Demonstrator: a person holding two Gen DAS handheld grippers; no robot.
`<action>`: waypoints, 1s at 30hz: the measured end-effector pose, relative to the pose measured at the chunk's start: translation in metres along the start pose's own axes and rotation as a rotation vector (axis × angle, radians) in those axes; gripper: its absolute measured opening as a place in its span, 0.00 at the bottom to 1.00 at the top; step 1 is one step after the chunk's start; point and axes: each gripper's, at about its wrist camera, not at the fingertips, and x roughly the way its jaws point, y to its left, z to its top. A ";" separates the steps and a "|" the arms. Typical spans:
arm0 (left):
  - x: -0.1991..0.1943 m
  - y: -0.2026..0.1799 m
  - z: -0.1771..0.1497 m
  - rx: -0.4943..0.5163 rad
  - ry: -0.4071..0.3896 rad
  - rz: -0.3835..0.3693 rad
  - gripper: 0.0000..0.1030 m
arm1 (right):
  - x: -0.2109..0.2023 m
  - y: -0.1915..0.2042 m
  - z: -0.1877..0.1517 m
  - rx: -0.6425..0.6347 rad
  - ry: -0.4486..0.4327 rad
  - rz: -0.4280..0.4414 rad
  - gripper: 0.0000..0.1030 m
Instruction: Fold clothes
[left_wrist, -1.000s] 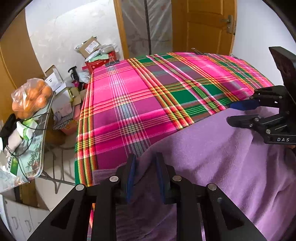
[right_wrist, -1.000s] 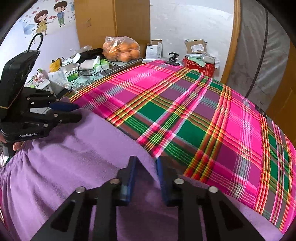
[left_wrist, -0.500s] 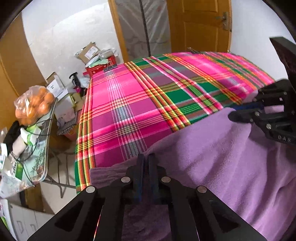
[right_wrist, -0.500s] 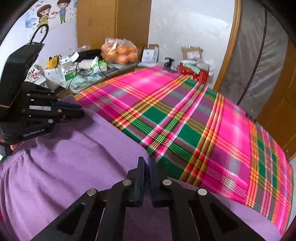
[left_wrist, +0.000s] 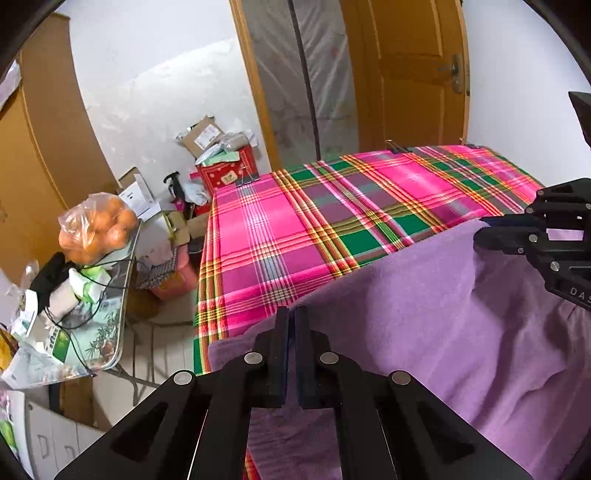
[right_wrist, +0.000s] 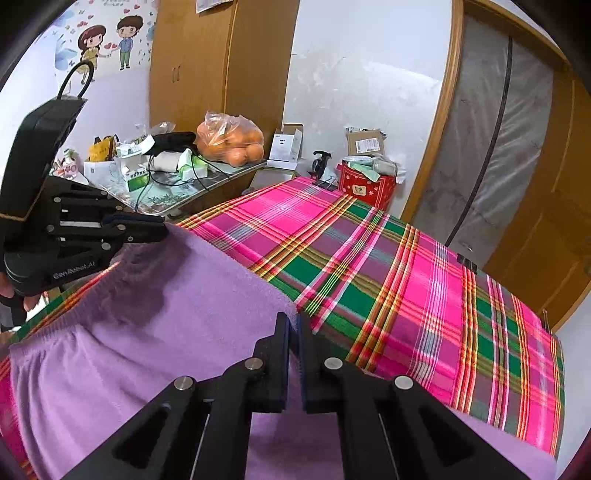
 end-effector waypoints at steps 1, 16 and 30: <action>-0.003 -0.002 -0.001 0.001 -0.002 0.001 0.03 | -0.004 0.002 -0.001 0.001 -0.005 0.003 0.04; -0.061 -0.017 -0.026 -0.045 -0.076 0.020 0.03 | -0.069 0.039 -0.025 -0.003 -0.054 0.041 0.04; -0.115 -0.029 -0.070 -0.119 -0.133 0.010 0.02 | -0.110 0.077 -0.056 -0.021 -0.059 0.050 0.04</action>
